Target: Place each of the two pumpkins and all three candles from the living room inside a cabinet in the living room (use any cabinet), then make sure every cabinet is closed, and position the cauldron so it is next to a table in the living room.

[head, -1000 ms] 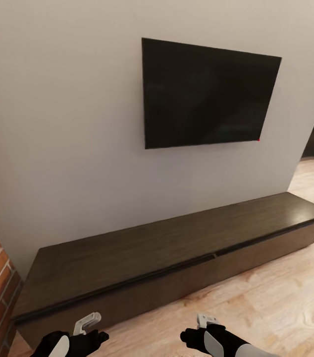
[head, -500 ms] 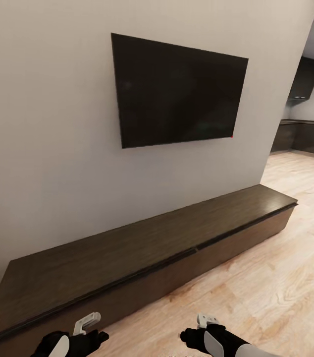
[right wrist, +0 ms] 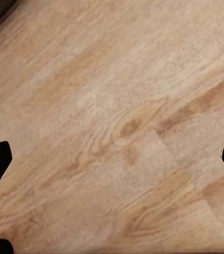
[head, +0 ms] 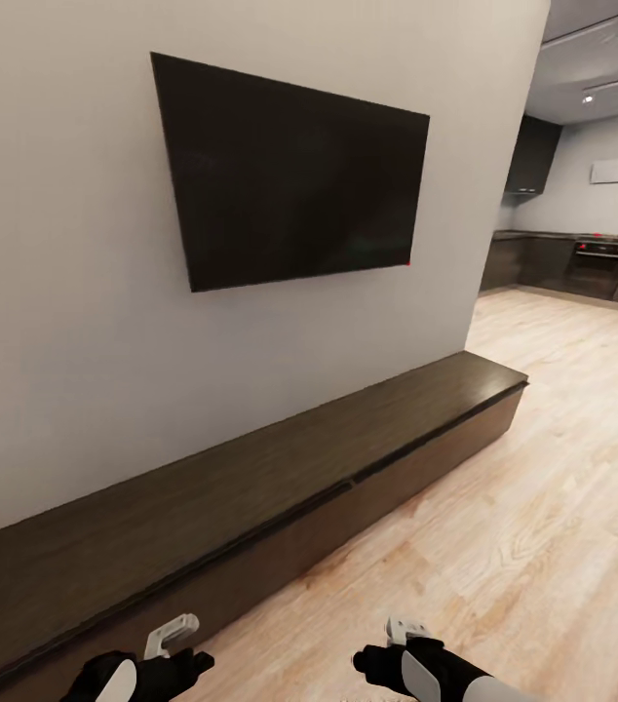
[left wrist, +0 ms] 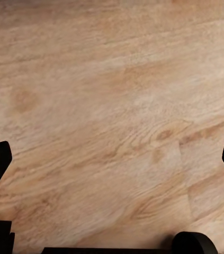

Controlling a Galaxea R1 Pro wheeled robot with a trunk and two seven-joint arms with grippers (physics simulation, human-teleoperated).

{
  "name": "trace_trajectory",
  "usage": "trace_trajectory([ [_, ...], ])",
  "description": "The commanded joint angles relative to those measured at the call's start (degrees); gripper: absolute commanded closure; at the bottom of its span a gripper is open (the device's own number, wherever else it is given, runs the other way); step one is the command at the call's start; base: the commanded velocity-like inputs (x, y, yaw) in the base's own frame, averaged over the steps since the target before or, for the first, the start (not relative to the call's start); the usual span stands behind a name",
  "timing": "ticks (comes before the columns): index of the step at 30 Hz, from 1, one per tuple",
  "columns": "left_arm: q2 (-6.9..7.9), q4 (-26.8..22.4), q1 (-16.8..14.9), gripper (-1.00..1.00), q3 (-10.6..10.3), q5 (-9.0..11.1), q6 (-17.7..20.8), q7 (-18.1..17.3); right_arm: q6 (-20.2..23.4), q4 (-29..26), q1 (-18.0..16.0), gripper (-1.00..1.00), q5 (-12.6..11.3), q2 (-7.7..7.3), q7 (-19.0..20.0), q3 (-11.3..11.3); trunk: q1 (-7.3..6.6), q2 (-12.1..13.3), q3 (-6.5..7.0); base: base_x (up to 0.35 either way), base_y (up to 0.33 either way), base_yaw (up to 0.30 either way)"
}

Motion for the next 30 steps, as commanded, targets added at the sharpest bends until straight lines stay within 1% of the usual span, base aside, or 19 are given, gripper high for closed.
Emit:
trace_trajectory([
  [1, 0.04, -0.09, -0.01, -1.0, -0.18, 0.5, 0.13, 0.37, 0.18, 0.0, -0.05, -1.0, -0.21, 0.0, 0.06, 0.29, -0.01, -0.03, -0.08, 0.0, 0.0, -0.264],
  [30, 0.08, -0.09, -0.01, -1.0, -0.18, 0.5, 0.13, 0.37, 0.28, 0.0, -0.05, -1.0, -0.28, 0.0, 0.2, 0.27, -0.01, -0.03, -0.8, 0.0, 0.0, -0.268],
])
